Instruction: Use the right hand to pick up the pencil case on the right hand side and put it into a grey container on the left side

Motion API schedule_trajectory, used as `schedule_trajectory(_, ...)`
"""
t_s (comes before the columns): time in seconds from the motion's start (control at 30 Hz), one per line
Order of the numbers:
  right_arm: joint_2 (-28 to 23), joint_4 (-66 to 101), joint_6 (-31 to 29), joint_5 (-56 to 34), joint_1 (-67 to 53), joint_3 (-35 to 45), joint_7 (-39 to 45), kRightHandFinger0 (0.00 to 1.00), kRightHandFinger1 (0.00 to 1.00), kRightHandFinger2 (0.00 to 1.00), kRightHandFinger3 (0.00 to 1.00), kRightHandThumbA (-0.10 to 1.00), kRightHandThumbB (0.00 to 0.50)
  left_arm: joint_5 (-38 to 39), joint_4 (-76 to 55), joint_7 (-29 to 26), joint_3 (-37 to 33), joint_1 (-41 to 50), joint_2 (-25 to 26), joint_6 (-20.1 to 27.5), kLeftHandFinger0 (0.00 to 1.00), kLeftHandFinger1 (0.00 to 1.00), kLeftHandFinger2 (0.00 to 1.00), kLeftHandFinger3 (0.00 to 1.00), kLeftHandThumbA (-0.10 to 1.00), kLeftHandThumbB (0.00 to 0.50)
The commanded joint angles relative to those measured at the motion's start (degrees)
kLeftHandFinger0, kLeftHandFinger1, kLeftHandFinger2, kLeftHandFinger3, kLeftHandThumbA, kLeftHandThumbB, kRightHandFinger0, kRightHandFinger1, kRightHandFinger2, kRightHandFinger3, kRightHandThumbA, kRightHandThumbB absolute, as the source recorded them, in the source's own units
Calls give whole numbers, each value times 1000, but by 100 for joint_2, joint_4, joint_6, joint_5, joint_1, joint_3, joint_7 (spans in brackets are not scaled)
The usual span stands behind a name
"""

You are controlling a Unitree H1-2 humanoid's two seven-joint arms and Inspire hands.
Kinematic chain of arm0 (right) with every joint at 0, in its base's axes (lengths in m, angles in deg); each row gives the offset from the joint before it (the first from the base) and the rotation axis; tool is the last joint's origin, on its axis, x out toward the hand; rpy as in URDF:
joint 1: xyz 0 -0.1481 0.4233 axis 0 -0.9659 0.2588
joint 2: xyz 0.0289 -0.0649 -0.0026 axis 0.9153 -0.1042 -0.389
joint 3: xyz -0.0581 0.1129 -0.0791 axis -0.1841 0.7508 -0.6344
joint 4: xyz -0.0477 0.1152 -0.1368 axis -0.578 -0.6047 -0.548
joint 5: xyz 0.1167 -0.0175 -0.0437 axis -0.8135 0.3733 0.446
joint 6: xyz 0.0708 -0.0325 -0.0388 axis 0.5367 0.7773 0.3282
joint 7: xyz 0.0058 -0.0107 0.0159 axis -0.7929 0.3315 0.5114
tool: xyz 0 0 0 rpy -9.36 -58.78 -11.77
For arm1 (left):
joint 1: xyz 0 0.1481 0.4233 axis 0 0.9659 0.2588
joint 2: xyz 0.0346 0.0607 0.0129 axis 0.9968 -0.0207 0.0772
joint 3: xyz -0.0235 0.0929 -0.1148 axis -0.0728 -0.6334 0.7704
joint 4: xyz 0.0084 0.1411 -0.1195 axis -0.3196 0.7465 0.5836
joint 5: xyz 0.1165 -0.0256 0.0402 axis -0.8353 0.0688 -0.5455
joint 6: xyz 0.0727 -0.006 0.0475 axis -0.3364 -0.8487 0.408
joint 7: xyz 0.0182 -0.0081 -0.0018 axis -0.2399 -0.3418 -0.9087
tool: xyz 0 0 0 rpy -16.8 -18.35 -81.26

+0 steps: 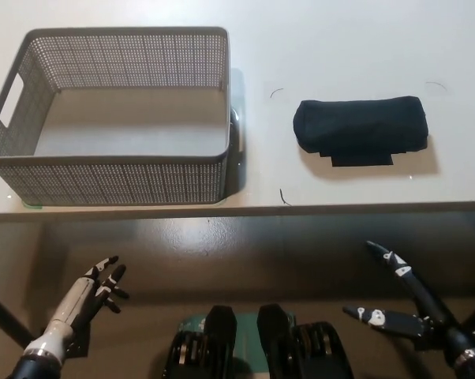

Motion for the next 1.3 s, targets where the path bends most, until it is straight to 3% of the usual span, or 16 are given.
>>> schedule_trajectory(0.0, -519, 1620, 725, 784, -272, 147, 208, 1000, 1000, 1000, 1000, 910, 400, -137, -34, -49, 22, -187, 84, 371, 693, 450, 543, 954, 1000, 480)
schedule_trajectory(0.07, -670, 2124, 883, 851, -407, 266, 256, 1000, 1000, 1000, 1000, 888, 403, -134, -36, -43, 27, -187, 81, 348, 703, 468, 555, 960, 1000, 473)
schedule_trajectory(0.17, -843, 2732, 1184, 995, -541, 427, 327, 1000, 1000, 1000, 1000, 903, 399, -157, -25, -53, 17, -190, 87, 380, 711, 475, 554, 958, 1000, 499)
schedule_trajectory(0.3, -948, 3303, 1393, 965, -638, 695, 297, 1000, 1000, 1000, 1000, 956, 439, -134, 9, -22, 24, -236, 107, 433, 728, 501, 590, 973, 1000, 500)
schedule_trajectory(0.4, -1039, 3648, 1461, 877, -624, 915, 301, 1000, 1000, 1000, 1000, 970, 405, -122, -52, -19, 42, -224, 110, 408, 783, 581, 660, 954, 1000, 500)
schedule_trajectory(0.53, -1062, 3619, 1367, 937, -469, 1063, 208, 1000, 1000, 1000, 1000, 1000, 421, -101, -72, 13, 44, -217, 120, 435, 867, 663, 737, 949, 1000, 500)
schedule_trajectory(0.57, -1075, 3531, 1276, 1083, -320, 1132, 123, 1000, 1000, 1000, 1000, 1000, 402, -84, -60, 33, 47, -217, 121, 437, 968, 735, 802, 963, 1000, 500)
schedule_trajectory(0.6, -1075, 3492, 1236, 1149, -262, 1174, 75, 1000, 1000, 1000, 1000, 991, 403, -106, -57, 29, 37, -222, 123, 435, 1000, 748, 812, 960, 1000, 500)
schedule_trajectory(0.73, -1093, 3390, 1081, 1343, 211, 1309, -17, 1000, 1000, 1000, 1000, 917, 401, -132, -43, 34, 41, -228, 118, 428, 1000, 815, 873, 983, 1000, 500)
schedule_trajectory(0.93, -1148, 3434, 1686, 1473, 971, 1295, 357, 1000, 1000, 1000, 1000, 722, 383, -163, -87, 69, 41, -183, 135, 402, 1000, 820, 869, 972, 1000, 486)
schedule_trajectory(1.03, -1288, 3330, 1962, 1515, 1465, 1165, 682, 1000, 1000, 1000, 1000, 692, 373, -149, -59, 72, 50, -174, 131, 458, 1000, 782, 841, 945, 1000, 500)
schedule_trajectory(1.27, -1508, 2451, 2236, 1700, 2577, 680, 1157, 1000, 1000, 1000, 1000, 709, 450, -125, -47, 126, 52, -156, 140, 485, 1000, 781, 846, 936, 1000, 500)
